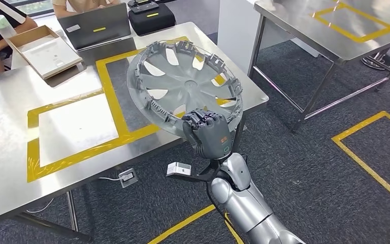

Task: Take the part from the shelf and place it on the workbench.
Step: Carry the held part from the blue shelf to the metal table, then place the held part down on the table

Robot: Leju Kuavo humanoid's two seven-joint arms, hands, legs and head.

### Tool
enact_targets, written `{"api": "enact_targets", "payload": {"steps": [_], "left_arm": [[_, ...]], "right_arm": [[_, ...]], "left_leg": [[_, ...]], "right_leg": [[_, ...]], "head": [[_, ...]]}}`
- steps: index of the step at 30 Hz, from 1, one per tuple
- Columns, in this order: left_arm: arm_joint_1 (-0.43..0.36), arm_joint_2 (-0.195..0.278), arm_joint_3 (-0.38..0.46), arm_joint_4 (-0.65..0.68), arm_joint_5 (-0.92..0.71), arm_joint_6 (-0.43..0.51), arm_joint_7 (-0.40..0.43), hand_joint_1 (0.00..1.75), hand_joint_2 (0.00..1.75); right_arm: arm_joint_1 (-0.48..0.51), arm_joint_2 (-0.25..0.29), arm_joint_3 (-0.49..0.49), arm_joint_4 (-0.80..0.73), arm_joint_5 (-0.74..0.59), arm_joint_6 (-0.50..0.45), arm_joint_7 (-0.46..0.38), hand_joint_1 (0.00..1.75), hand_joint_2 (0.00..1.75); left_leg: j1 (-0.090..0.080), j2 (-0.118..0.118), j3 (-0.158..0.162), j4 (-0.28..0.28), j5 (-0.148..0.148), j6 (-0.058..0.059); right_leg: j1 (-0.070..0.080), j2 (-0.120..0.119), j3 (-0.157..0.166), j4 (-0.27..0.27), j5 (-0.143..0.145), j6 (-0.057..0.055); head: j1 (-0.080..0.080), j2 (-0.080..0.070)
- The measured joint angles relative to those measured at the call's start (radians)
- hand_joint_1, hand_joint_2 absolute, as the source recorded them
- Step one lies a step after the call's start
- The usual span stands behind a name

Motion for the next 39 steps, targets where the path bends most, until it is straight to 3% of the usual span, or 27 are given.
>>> {"api": "enact_targets", "payload": {"steps": [2, 6, 8, 10, 12, 13, 14, 15, 17, 18, 20, 22, 25, 27, 28, 31, 33, 35, 37, 38, 39], "left_arm": [[-0.001, 0.000, -0.001, 0.000, -0.002, -0.003, 0.003, 0.00, 1.75], [-0.004, -0.003, -0.003, 0.000, -0.011, -0.004, 0.011, 0.00, 1.75], [-0.005, -0.004, -0.006, 0.000, -0.018, -0.004, 0.016, 0.00, 1.75], [-0.007, -0.006, -0.012, 0.000, -0.032, -0.003, 0.023, 0.00, 1.75], [-0.007, -0.007, -0.023, 0.000, -0.060, 0.001, 0.034, 0.00, 1.75], [-0.006, -0.008, -0.032, 0.001, -0.080, 0.003, 0.040, 0.00, 1.75], [-0.006, -0.010, -0.043, 0.001, -0.100, 0.005, 0.047, 0.00, 1.75], [-0.006, -0.011, -0.056, 0.001, -0.118, 0.007, 0.054, 0.00, 1.75], [-0.010, -0.013, -0.078, 0.002, -0.138, 0.010, 0.062, 0.00, 1.75], [-0.011, -0.013, -0.087, 0.002, -0.141, 0.011, 0.064, 0.00, 1.75], [-0.012, -0.013, -0.098, 0.002, -0.143, 0.013, 0.066, 0.00, 1.75], [-0.012, -0.013, -0.107, 0.002, -0.143, 0.014, 0.066, 0.00, 1.75], [-0.013, -0.014, -0.115, 0.002, -0.143, 0.014, 0.066, 0.00, 1.75], [-0.011, -0.014, -0.118, 0.002, -0.146, 0.014, 0.067, 0.00, 1.75], [-0.010, -0.014, -0.120, 0.003, -0.153, 0.014, 0.068, 0.00, 1.75], [-0.009, -0.014, -0.139, 0.003, -0.191, 0.023, 0.071, 0.00, 1.75], [-0.011, -0.015, -0.157, 0.004, -0.222, 0.043, 0.078, 0.00, 1.75], [-0.013, -0.018, -0.178, 0.004, -0.254, 0.071, 0.091, 0.00, 1.75], [-0.015, -0.021, -0.197, 0.005, -0.273, 0.099, 0.099, 0.00, 1.75], [-0.017, -0.021, -0.204, 0.005, -0.275, 0.109, 0.100, 0.00, 1.75], [-0.018, -0.021, -0.208, 0.005, -0.272, 0.117, 0.102, 0.00, 1.31]], "right_arm": [[-0.018, 0.000, 0.009, 0.008, 0.018, 0.002, 0.005, 1.75, 1.75], [-0.056, 0.000, 0.026, 0.033, 0.049, 0.007, 0.014, 1.75, 1.75], [-0.078, 0.000, 0.035, 0.052, 0.070, 0.008, 0.018, 1.75, 1.75], [-0.106, -0.002, 0.053, 0.081, 0.132, 0.002, 0.046, 1.75, 1.75], [-0.135, -0.004, 0.076, 0.120, 0.215, -0.003, 0.088, 1.75, 1.75], [-0.150, -0.004, 0.088, 0.141, 0.249, -0.004, 0.105, 1.75, 1.75], [-0.166, -0.005, 0.100, 0.163, 0.272, -0.004, 0.115, 1.75, 1.75], [-0.182, -0.005, 0.111, 0.186, 0.290, -0.004, 0.121, 1.75, 1.75], [-0.210, -0.005, 0.132, 0.226, 0.309, -0.005, 0.129, 1.75, 1.75], [-0.219, -0.004, 0.141, 0.239, 0.313, -0.006, 0.131, 1.75, 1.75], [-0.230, -0.004, 0.153, 0.255, 0.316, -0.008, 0.136, 1.75, 1.75], [-0.239, -0.004, 0.157, 0.269, 0.315, -0.009, 0.139, 1.75, 1.75], [-0.252, -0.003, 0.162, 0.285, 0.316, -0.014, 0.137, 1.75, 1.75], [-0.255, -0.003, 0.167, 0.295, 0.316, -0.015, 0.135, 1.75, 1.75], [-0.257, -0.003, 0.170, 0.302, 0.316, -0.015, 0.132, 1.75, 1.75], [-0.287, 0.000, 0.186, 0.345, 0.332, -0.021, 0.130, 1.75, 1.75], [-0.333, 0.007, 0.203, 0.401, 0.366, -0.036, 0.152, 1.75, 1.75], [-0.384, 0.016, 0.217, 0.468, 0.391, -0.050, 0.175, 0.87, 1.75], [-0.434, 0.026, 0.224, 0.542, 0.397, -0.059, 0.183, 0.00, 1.75], [-0.459, 0.029, 0.225, 0.576, 0.395, -0.063, 0.182, 0.00, 1.75], [-0.483, 0.033, 0.226, 0.608, 0.393, -0.068, 0.179, 0.00, 1.75]], "left_leg": [[-0.008, -0.001, 0.028, -0.100, 0.068, 0.014], [-0.007, -0.003, 0.059, -0.134, 0.072, 0.035], [-0.003, -0.004, 0.076, -0.138, 0.064, 0.045], [-0.002, -0.004, 0.088, -0.138, 0.050, 0.049], [-0.001, -0.005, 0.106, -0.136, 0.034, 0.047], [0.001, -0.007, 0.117, -0.135, 0.025, 0.044], [0.002, -0.008, 0.128, -0.132, 0.015, 0.041], [0.003, -0.009, 0.134, -0.129, 0.004, 0.036], [0.002, -0.010, 0.142, -0.123, -0.014, 0.022], [0.001, -0.011, 0.143, -0.120, -0.019, 0.015], [0.000, -0.012, 0.150, -0.116, -0.023, 0.003], [0.002, -0.009, 0.132, -0.070, -0.026, -0.007], [0.006, -0.003, 0.024, 0.106, -0.080, -0.021], [0.008, -0.002, -0.030, 0.165, -0.110, -0.023], [0.008, -0.002, -0.034, 0.145, -0.095, -0.021], [0.007, -0.001, 0.015, -0.046, 0.038, -0.011], [0.002, 0.000, 0.033, -0.117, 0.081, 0.001], [0.000, -0.001, 0.035, -0.123, 0.086, 0.009], [0.001, -0.006, 0.035, -0.127, 0.092, 0.009], [0.000, -0.009, 0.035, -0.127, 0.091, 0.010], [0.000, -0.011, 0.035, -0.127, 0.090, 0.013]], "right_leg": [[0.003, 0.004, 0.014, -0.003, -0.017, 0.009], [0.004, 0.005, 0.014, 0.030, -0.012, 0.030], [0.002, 0.002, -0.044, 0.127, -0.023, 0.039], [0.001, 0.001, -0.131, 0.243, -0.073, 0.049], [-0.002, 0.000, -0.182, 0.276, -0.110, 0.054], [-0.003, 0.000, -0.184, 0.246, -0.096, 0.055], [-0.005, -0.001, -0.174, 0.190, -0.057, 0.056], [-0.007, -0.002, -0.159, 0.121, 0.002, 0.057], [-0.005, -0.006, -0.139, 0.025, 0.080, 0.048], [-0.004, -0.007, -0.136, 0.006, 0.097, 0.040], [-0.002, -0.007, -0.126, 0.004, 0.095, 0.022], [-0.005, -0.007, -0.107, 0.000, 0.090, 0.008], [-0.006, -0.006, -0.084, -0.003, 0.072, -0.003], [-0.005, -0.004, -0.066, -0.002, 0.057, -0.003], [-0.005, -0.003, -0.055, -0.002, 0.049, -0.002], [-0.005, 0.000, -0.026, -0.001, 0.025, 0.005], [-0.003, 0.004, -0.024, 0.001, 0.014, 0.015], [-0.001, 0.005, -0.026, 0.001, 0.011, 0.020], [-0.001, 0.004, -0.023, -0.003, 0.013, 0.014], [-0.001, 0.003, -0.021, -0.008, 0.014, 0.011], [-0.001, 0.001, -0.017, -0.013, 0.013, 0.011]], "head": [[-0.001, 0.000], [0.004, 0.000], [0.006, 0.000], [0.009, 0.000], [0.009, 0.000], [0.009, 0.000], [0.009, 0.000], [0.009, 0.000], [0.008, 0.000], [0.008, 0.000], [0.008, 0.000], [0.005, 0.000], [0.001, 0.000], [0.001, 0.000], [0.001, 0.000], [0.000, 0.000], [-0.002, 0.000], [-0.004, 0.000], [-0.002, 0.000], [-0.001, 0.000], [0.000, 0.000]]}}
